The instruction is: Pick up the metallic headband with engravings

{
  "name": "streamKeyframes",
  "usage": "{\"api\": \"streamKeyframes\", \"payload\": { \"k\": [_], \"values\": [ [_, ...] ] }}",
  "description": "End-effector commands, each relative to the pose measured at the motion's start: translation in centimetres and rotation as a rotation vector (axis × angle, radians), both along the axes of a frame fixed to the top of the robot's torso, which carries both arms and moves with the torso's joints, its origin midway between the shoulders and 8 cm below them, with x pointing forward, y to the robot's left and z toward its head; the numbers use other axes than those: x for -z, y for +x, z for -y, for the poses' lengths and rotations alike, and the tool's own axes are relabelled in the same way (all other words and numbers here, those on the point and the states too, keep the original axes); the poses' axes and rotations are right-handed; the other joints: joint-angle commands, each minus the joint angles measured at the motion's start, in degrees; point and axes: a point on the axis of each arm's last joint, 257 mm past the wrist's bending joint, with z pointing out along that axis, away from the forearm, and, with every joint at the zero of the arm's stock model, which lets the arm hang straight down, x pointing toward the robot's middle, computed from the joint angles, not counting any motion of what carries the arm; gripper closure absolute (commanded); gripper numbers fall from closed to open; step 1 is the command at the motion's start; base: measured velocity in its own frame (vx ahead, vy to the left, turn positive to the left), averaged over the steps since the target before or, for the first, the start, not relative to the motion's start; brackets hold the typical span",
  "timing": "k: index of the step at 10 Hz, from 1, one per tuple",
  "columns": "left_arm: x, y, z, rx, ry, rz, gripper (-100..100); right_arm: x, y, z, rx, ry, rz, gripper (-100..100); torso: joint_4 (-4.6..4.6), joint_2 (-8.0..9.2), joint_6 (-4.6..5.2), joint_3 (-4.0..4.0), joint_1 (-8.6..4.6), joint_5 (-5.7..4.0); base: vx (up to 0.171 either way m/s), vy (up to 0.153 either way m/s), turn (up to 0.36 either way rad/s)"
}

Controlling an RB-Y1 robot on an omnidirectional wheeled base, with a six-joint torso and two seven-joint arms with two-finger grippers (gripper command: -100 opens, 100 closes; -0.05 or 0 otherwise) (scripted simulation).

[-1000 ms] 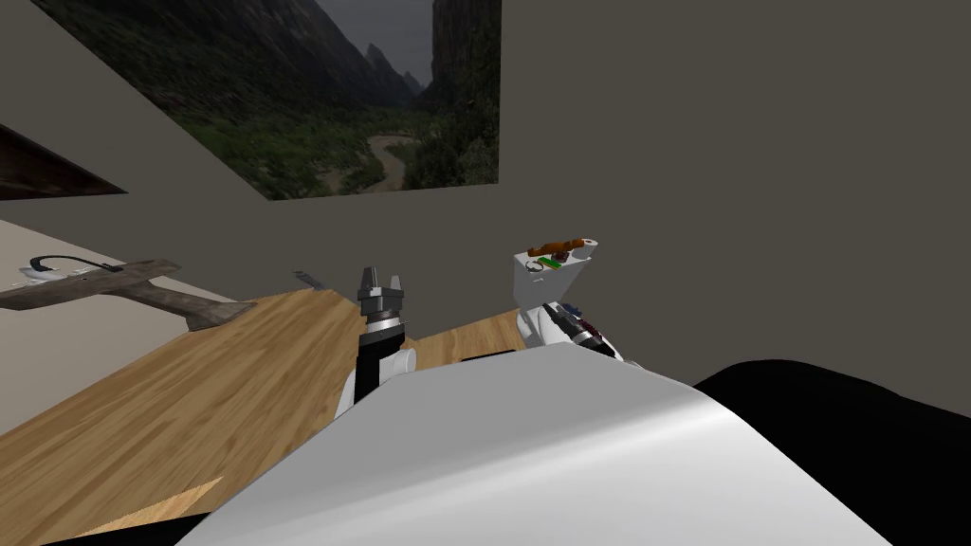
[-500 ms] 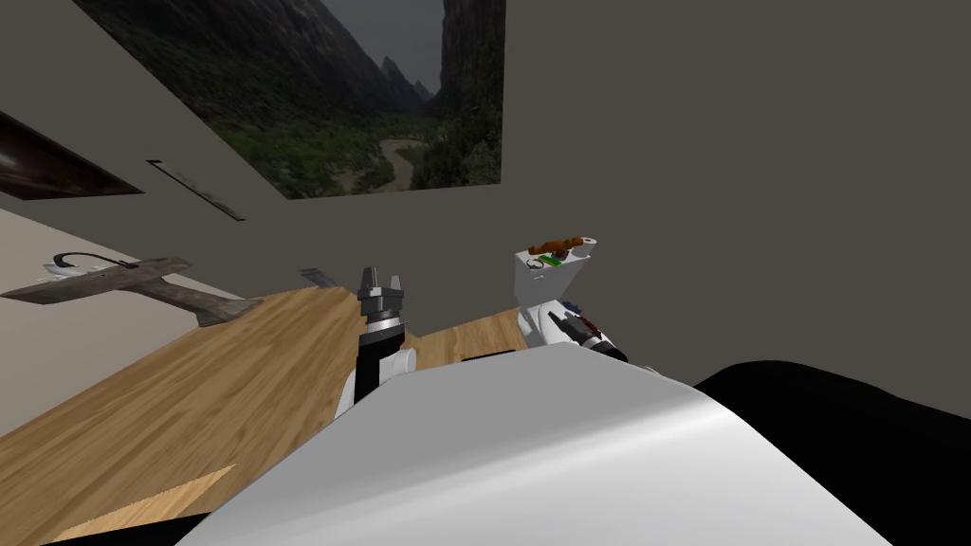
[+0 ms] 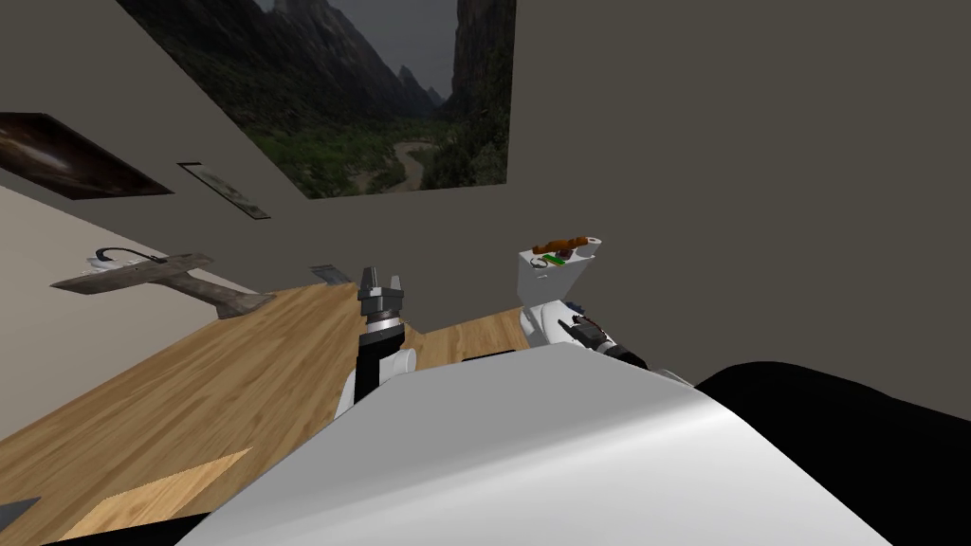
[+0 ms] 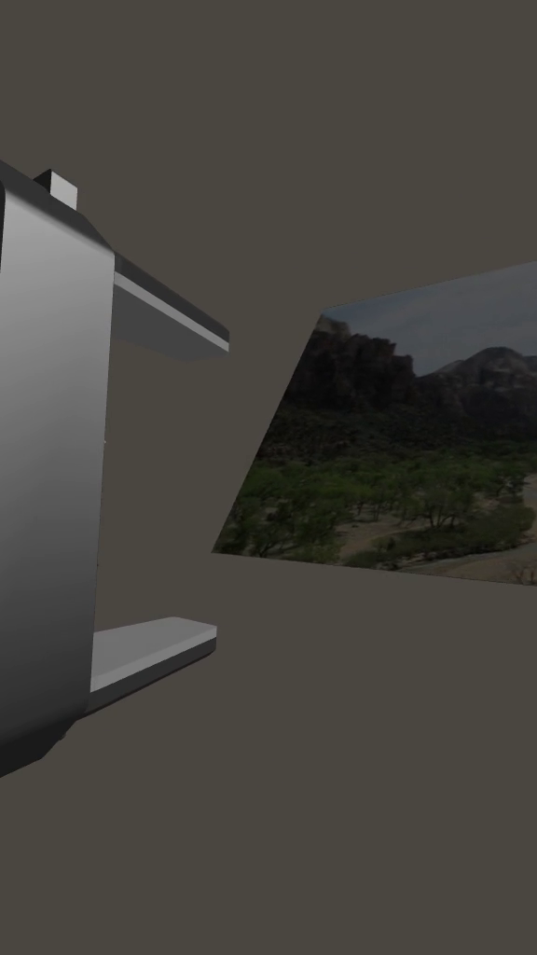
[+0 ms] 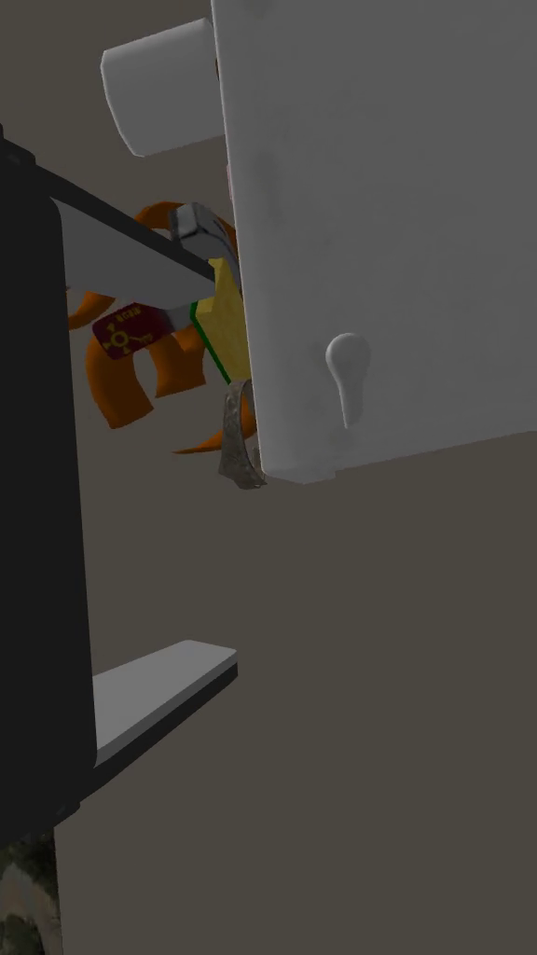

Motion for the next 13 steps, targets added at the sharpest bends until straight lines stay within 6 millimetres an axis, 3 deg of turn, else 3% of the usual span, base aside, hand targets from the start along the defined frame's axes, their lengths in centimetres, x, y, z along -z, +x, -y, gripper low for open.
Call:
{"api": "streamKeyframes", "payload": {
  "k": [1, 2, 3, 4, 5, 6, 7, 8, 9, 10, 11, 12, 13],
  "values": [
    [0.0, 0.0, 0.0, 0.0, 0.0, 0.0, 0, 0.6, -0.3, 1.0, -0.01, -0.063, -0.024, -100, 0.0, 0.0, 0.0, 0.0, 0.0, 0.0, -0.017, 0.028, 0.037],
    [0.0, 0.0, 0.0, 0.0, 0.0, 0.0, 0, 1.1, -1.1, 3.2, -0.016, -0.144, -0.067, -100, 0.0, -0.02, 0.02, -0.01, -0.03, -0.02, -0.014, 0.036, 0.089],
    [0.0, 0.0, 0.0, 0.0, 0.0, 0.0, 0, 1.1, -1.1, 3.2, -0.024, -0.163, -0.067, -100, -0.01, -0.03, 0.0, -0.02, -0.02, -0.01, -0.007, 0.035, 0.046],
    [0.0, 0.0, 0.0, 0.0, 0.0, 0.0, 0, 1.4, -1.7, 5.4, -0.03, -0.242, -0.108, -100, -0.01, -0.05, 0.02, -0.03, -0.01, -0.01, -0.004, 0.051, 0.086],
    [0.0, 0.0, 0.0, 0.0, 0.0, 0.0, 0, 1.4, -1.7, 5.4, -0.039, -0.262, -0.108, -100, -0.01, -0.08, -0.01, -0.04, 0.02, 0.0, -0.002, 0.043, 0.055],
    [0.0, 0.0, 0.0, 0.0, 0.0, 0.0, 0, 1.5, -2.2, 7.8, -0.044, -0.338, -0.147, -100, -0.02, -0.07, 0.02, -0.04, 0.02, 0.0, 0.006, 0.051, 0.132],
    [0.0, 0.0, 0.0, 0.0, 0.0, 0.0, 0, 1.5, -2.2, 7.8, -0.055, -0.361, -0.147, -100, -0.02, -0.1, 0.0, -0.06, 0.05, 0.01, 0.009, 0.038, 0.058],
    [0.0, 0.0, 0.0, 0.0, 0.0, 0.0, 0, 1.3, -2.6, 10.1, -0.06, -0.438, -0.184, -100, -0.02, -0.11, 0.02, -0.07, 0.01, -0.01, 0.022, 0.05, 0.144],
    [0.0, 0.0, 0.0, 0.0, 0.0, 0.0, 0, 1.3, -2.6, 10.1, -0.07, -0.459, -0.185, -100, -0.03, -0.18, -0.02, -0.1, 0.02, -0.01, 0.02, 0.037, 0.065],
    [0.0, 0.0, 0.0, 0.0, 0.0, 0.0, 0, 0.9, -2.9, 12.4, -0.075, -0.535, -0.22, -100, -0.04, -0.16, 0.03, -0.1, 0.01, 0.0, 0.027, 0.045, 0.139],
    [0.0, 0.0, 0.0, 0.0, 0.0, 0.0, 0, 0.9, -2.9, 12.4, -0.086, -0.555, -0.22, -100, -0.04, -0.19, -0.01, -0.11, 0.03, 0.0, 0.029, 0.041, 0.068],
    [0.0, 0.0, 0.0, 0.0, 0.0, 0.0, 0, 0.4, -3.0, 14.7, -0.091, -0.631, -0.253, -100, -0.04, -0.2, 0.02, -0.11, 0.02, -0.01, 0.036, 0.046, 0.158],
    [0.0, 0.0, 0.0, 0.0, 0.0, 0.0, 0, 0.4, -3.0, 14.7, -0.101, -0.649, -0.254, -100, -0.05, -0.23, -0.02, -0.13, 0.03, 0.0, 0.032, 0.031, 0.082]
  ]
}}
